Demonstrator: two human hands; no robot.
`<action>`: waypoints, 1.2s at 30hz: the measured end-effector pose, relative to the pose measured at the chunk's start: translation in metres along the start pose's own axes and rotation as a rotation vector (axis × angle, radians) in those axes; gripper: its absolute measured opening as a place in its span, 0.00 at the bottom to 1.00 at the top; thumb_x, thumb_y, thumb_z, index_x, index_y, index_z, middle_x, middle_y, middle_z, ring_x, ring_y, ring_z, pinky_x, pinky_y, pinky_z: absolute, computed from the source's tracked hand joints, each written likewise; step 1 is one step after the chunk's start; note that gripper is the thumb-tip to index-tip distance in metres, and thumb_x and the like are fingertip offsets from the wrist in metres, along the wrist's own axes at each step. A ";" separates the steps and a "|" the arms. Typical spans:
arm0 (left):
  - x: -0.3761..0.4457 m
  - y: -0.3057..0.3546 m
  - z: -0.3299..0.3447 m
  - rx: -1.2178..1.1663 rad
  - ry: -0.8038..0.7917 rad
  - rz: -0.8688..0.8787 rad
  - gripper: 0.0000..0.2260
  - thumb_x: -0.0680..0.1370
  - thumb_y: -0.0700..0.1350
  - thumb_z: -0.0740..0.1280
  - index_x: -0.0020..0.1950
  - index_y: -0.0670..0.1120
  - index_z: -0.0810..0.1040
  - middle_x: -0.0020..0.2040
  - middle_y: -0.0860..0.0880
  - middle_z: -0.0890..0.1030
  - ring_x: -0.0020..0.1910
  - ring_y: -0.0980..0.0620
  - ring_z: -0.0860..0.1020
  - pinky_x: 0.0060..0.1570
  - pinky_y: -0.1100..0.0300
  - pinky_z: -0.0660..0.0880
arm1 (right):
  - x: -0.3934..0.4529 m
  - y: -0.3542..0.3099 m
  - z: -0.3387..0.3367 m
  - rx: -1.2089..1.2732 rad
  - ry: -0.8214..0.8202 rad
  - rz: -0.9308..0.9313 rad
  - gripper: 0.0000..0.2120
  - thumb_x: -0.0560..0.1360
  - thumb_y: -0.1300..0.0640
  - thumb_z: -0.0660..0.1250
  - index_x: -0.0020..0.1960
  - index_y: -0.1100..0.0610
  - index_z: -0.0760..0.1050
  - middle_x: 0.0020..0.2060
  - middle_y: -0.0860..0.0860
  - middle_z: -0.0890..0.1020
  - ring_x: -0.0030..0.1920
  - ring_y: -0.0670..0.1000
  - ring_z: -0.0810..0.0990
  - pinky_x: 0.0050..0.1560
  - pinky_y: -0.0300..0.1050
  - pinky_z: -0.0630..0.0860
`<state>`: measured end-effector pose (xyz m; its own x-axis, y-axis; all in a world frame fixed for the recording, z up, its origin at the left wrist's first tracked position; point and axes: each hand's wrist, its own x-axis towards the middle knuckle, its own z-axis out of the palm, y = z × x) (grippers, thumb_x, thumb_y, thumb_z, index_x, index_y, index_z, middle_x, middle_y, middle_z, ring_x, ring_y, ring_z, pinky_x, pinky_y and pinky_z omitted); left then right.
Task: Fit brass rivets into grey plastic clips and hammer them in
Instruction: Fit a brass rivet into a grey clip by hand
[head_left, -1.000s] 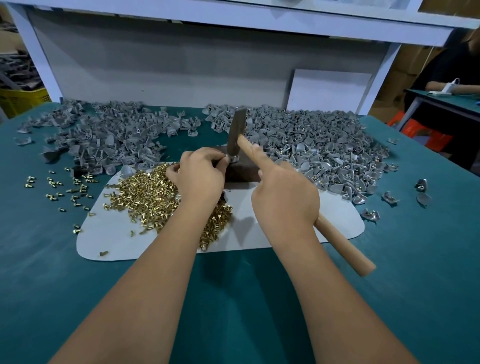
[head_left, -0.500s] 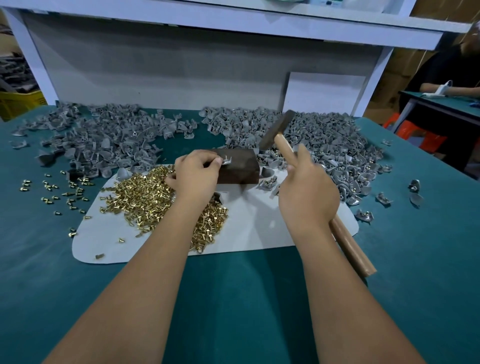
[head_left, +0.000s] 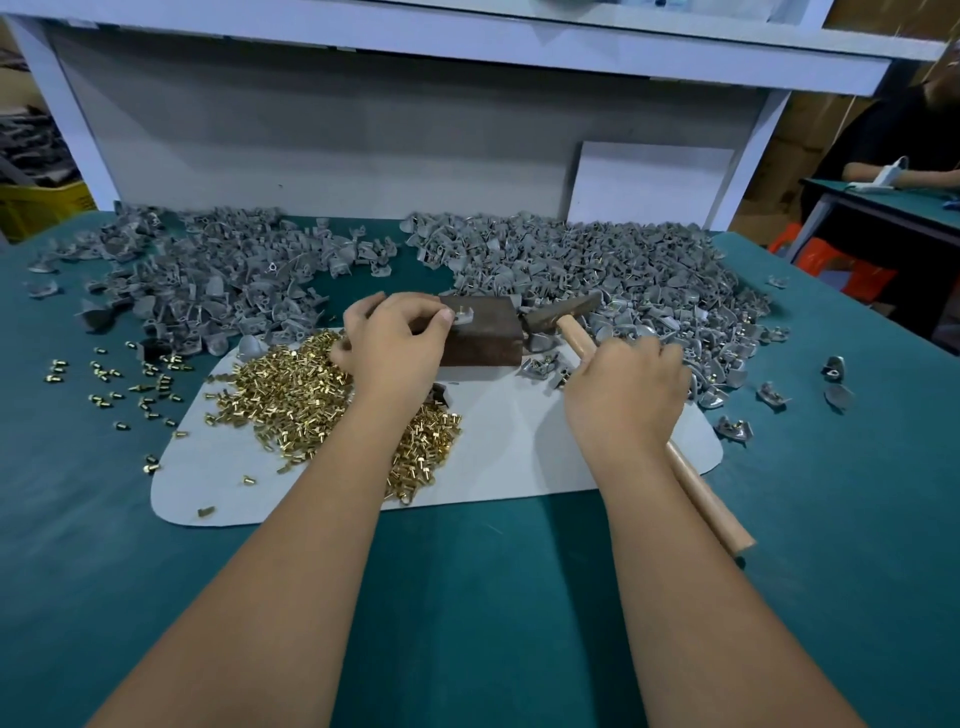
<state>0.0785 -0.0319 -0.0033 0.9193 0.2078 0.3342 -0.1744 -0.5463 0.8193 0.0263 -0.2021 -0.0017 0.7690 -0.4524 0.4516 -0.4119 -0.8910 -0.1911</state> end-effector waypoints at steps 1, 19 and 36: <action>-0.001 0.001 -0.001 -0.005 0.003 0.021 0.04 0.78 0.53 0.67 0.43 0.59 0.80 0.49 0.67 0.75 0.68 0.56 0.60 0.62 0.50 0.52 | -0.001 -0.001 0.001 -0.008 0.038 -0.007 0.12 0.74 0.56 0.63 0.53 0.61 0.78 0.52 0.59 0.76 0.55 0.60 0.69 0.54 0.52 0.63; 0.000 0.000 -0.017 -0.184 -0.106 0.093 0.08 0.75 0.50 0.71 0.40 0.64 0.80 0.52 0.63 0.73 0.64 0.53 0.65 0.70 0.43 0.61 | 0.019 -0.058 -0.005 1.013 -0.208 -0.011 0.12 0.76 0.56 0.68 0.59 0.52 0.76 0.46 0.45 0.81 0.44 0.45 0.79 0.39 0.37 0.76; 0.031 -0.037 -0.050 0.263 0.196 -0.080 0.17 0.77 0.41 0.62 0.61 0.59 0.79 0.63 0.51 0.78 0.68 0.52 0.61 0.61 0.52 0.54 | -0.019 -0.085 0.010 0.649 0.141 -0.666 0.11 0.72 0.64 0.65 0.53 0.59 0.80 0.47 0.53 0.79 0.50 0.54 0.75 0.50 0.49 0.74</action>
<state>0.0957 0.0353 -0.0003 0.8365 0.3968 0.3778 0.0163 -0.7073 0.7067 0.0514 -0.1177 -0.0030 0.6640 0.1295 0.7364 0.4776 -0.8313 -0.2845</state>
